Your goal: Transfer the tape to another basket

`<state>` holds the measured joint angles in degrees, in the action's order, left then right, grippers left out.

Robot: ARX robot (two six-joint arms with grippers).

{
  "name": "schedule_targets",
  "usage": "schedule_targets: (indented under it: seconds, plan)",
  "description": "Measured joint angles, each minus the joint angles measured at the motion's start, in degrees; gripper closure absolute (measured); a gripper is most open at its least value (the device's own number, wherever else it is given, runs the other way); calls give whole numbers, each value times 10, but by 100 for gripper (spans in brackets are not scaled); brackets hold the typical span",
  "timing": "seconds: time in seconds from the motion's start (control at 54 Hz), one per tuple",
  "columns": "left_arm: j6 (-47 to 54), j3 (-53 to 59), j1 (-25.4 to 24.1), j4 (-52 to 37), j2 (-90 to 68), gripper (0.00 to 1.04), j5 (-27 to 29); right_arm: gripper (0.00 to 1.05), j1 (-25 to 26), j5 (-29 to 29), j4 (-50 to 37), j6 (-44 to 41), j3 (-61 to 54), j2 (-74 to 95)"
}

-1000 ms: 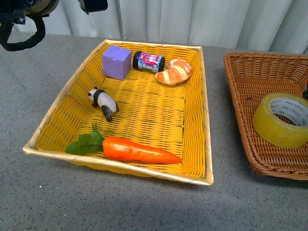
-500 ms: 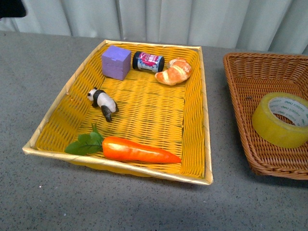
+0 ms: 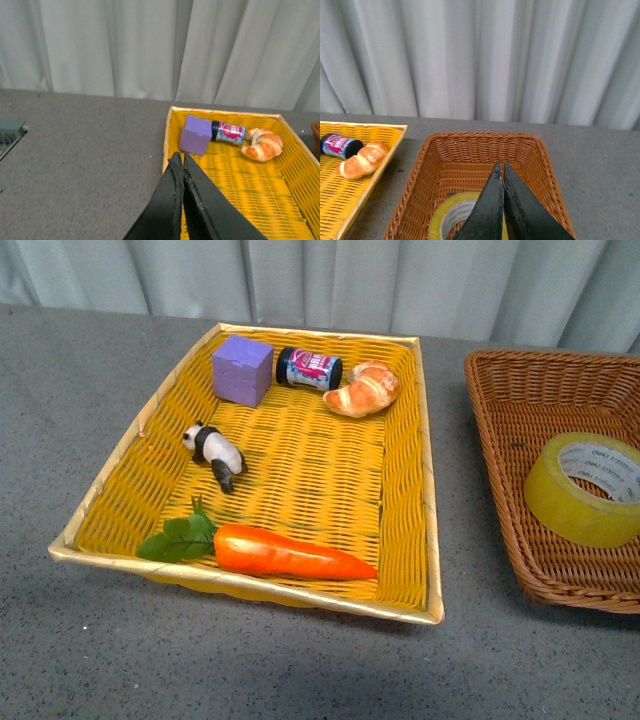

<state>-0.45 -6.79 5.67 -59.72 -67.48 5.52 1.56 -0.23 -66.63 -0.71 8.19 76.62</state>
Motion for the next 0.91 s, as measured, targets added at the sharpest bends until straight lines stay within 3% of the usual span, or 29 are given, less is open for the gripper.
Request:
schedule_targets:
  seconds: [0.13, 0.167, 0.241, 0.907]
  plan:
    - [0, 22, -14, 37, 59, 101, -14, 104, -15, 0, 71, 0, -17, -96]
    - [0, 29, -35, 55, 86, 101, -46, 104, -15, 2, 87, 0, -26, -123]
    - [0, 39, -54, 88, 130, 101, -51, 104, -15, 2, 117, 1, -40, -167]
    - [0, 57, -55, 332, 410, 101, -55, 104, -15, 2, 365, 1, -79, -462]
